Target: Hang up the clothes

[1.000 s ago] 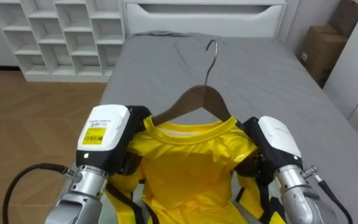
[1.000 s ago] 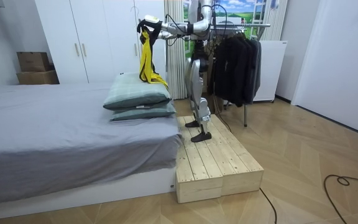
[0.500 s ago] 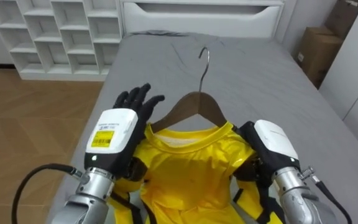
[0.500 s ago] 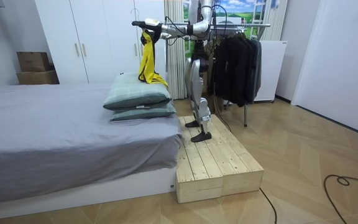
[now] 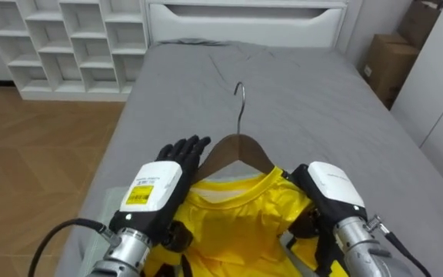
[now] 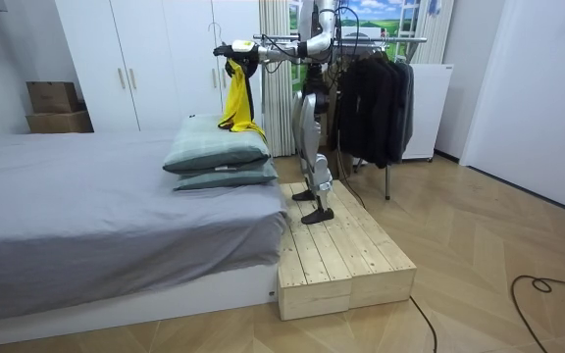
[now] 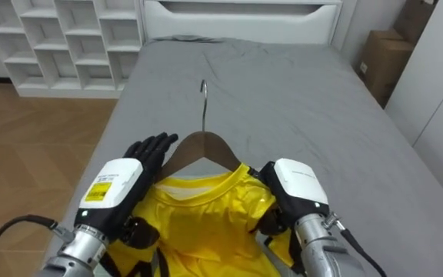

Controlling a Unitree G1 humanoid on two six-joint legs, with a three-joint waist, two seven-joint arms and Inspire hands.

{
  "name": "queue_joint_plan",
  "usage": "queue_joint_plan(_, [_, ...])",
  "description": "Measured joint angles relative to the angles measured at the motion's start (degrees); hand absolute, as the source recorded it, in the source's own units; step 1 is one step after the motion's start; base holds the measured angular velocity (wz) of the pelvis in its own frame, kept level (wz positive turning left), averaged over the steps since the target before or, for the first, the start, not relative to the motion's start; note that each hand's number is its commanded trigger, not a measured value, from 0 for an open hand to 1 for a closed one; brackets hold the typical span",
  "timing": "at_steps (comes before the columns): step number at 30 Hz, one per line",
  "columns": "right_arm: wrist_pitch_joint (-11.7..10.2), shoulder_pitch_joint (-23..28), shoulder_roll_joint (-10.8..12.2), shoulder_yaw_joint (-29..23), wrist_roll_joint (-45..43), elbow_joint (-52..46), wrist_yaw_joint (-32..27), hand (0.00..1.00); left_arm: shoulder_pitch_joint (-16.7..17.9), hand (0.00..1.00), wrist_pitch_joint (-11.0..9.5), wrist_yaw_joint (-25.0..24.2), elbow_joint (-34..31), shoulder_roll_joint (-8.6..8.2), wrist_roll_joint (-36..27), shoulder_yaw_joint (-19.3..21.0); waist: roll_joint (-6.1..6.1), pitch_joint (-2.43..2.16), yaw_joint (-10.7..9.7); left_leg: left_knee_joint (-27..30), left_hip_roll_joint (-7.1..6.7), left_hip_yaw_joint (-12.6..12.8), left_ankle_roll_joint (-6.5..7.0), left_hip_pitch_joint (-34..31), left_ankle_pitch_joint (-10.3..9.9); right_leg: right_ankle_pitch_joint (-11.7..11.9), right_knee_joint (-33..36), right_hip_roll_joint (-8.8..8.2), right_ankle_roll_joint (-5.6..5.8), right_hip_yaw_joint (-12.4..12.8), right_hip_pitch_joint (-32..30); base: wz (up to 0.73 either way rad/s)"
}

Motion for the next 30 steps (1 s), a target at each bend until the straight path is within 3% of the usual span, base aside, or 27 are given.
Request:
queue_joint_plan(10, [-0.09, 0.45, -0.57, -2.37, -0.87, 0.35, -0.08, 1.00, 0.36, 0.00, 0.18, -3.07, 0.28, -0.59, -3.23, 1.00, 0.01, 0.04, -0.28, 0.02, -0.01, -0.40, 0.00, 0.11, 0.01, 0.00, 0.03, -0.07, 0.00, -0.11, 0.14, 0.00])
queue_joint_plan(20, [-0.13, 0.21, -1.78, -3.55, 1.10, 3.51, -0.81, 1.00, 0.37, 0.00, 0.39, -5.26, 1.12, -0.60, -3.15, 1.03, -0.75, 0.36, 0.27, 0.08, -0.03, -0.26, 0.00, 0.43, 0.01, -0.04, -0.16, -0.09, 0.05, -0.03, 0.59, 0.00])
queue_joint_plan(30, [0.69, -0.31, -2.93, -7.63, 5.91, 6.74, -5.14, 1.00, 0.35, 0.00, 3.01, -5.56, 1.11, -0.59, -3.00, 1.45, -0.83, 0.34, 0.11, 0.05, -0.05, -0.28, -0.01, 0.48, 0.00, -0.35, -0.24, -0.08, -0.09, -0.22, 0.72, 0.00])
